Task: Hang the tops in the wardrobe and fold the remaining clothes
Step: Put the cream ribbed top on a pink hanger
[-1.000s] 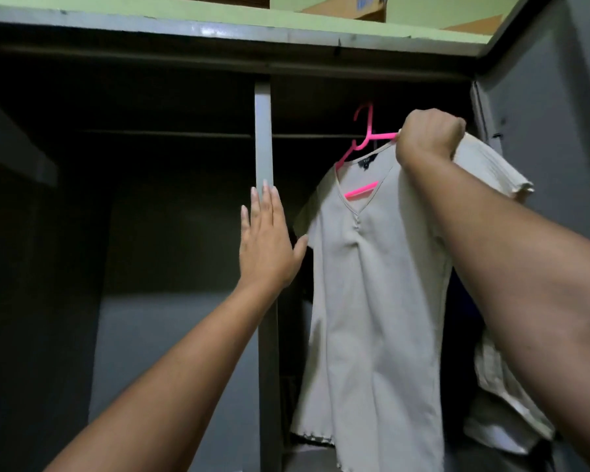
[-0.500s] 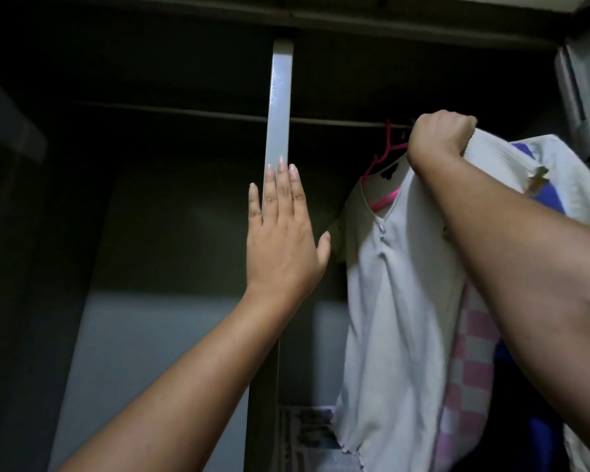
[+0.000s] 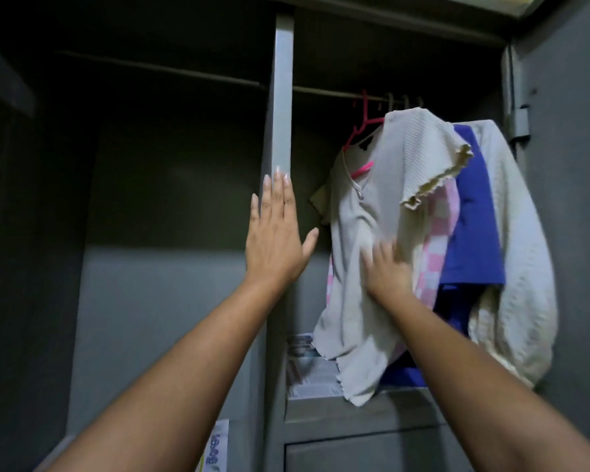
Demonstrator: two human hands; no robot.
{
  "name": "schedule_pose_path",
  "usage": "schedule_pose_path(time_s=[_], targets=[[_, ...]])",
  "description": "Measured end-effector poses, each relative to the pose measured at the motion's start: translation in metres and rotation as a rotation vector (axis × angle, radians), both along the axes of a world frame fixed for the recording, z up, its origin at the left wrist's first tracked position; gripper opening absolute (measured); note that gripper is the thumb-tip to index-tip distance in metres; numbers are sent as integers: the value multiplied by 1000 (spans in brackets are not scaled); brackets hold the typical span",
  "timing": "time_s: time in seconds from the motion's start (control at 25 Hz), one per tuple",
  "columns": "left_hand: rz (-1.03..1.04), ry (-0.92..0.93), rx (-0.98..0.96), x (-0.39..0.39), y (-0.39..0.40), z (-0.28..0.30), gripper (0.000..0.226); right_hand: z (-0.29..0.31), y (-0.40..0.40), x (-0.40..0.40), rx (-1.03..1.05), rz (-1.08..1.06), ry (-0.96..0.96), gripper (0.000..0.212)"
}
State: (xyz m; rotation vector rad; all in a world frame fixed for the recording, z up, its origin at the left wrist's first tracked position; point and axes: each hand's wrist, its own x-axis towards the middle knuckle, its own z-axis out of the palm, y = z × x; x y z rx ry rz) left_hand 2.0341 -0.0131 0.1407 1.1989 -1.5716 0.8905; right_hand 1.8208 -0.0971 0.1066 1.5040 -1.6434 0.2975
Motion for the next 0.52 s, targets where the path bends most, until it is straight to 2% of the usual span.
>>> schedule_pose_path(time_s=[0.08,0.12,0.16,0.24,0.36,0.44,0.52], targets=[[-96,28,94,20,15,-20,89,-51,25,0,449,-99,-189,66],[-157,60,147,31,23,-27,89,-59,42,5,599,-69,-332,69],[-234,105,217,40,32,-34,89,-60,63,14,652,17,-502,70],[-415,249,388,53,51,-50,88,-52,92,23,576,245,-809,70],[-695,575,690,59,85,-83,82,-58,143,28,439,496,-1201,73],[-806,727,880,66,101,-122,78,-88,193,35,444,556,-1409,77],[-886,780,996,72,115,-171,79,-130,239,42,453,522,-1545,73]])
